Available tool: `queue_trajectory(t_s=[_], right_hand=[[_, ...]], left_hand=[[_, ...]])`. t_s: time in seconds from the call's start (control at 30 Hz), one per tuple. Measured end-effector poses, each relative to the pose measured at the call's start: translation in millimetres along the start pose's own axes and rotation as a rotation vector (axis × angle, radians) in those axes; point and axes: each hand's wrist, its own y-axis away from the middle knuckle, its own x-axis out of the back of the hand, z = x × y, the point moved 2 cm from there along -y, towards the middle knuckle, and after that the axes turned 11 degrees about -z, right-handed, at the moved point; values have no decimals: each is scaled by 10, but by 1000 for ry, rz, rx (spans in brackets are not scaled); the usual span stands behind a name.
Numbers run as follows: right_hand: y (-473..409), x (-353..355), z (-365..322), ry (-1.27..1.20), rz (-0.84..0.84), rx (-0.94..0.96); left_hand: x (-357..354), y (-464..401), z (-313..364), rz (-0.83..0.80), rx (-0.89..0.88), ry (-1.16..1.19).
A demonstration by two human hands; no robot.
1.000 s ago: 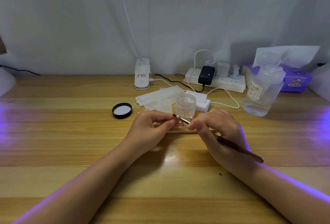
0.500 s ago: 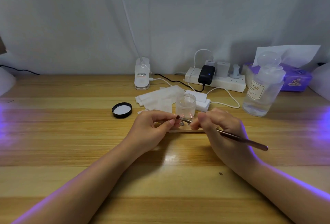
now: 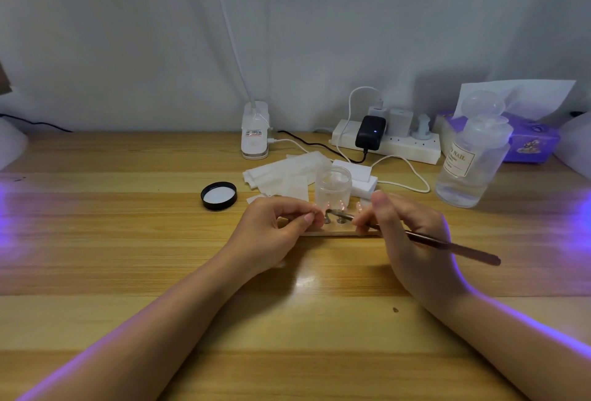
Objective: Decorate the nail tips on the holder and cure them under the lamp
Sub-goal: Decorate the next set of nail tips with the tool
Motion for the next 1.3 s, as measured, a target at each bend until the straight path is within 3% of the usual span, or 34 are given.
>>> queue_trajectory(t_s=[0.13, 0.33, 0.5, 0.67, 0.87, 1.03, 1.2, 1.3], right_hand=[[-25, -40, -48, 59, -81, 66], [3, 7, -19, -11, 10, -10], [-37, -38, -48, 79, -64, 81], [-2, 4, -8, -36, 11, -8], [-35, -44, -53, 76, -70, 88], [6, -3, -12, -25, 9, 8], [-22, -41, -33, 54, -73, 74], [-10, -23, -11, 12, -27, 10]], left_hand=[[0, -7, -13, -6, 2, -27], [-2, -4, -12, -3, 13, 4], [-8, -10, -18, -12, 9, 5], [-5, -4, -4, -13, -3, 3], [-6, -6, -6, -24, -4, -6], [-5, 1, -1, -15, -5, -3], [-4, 0, 11, -30, -20, -24], [-5, 2, 2, -20, -6, -3]])
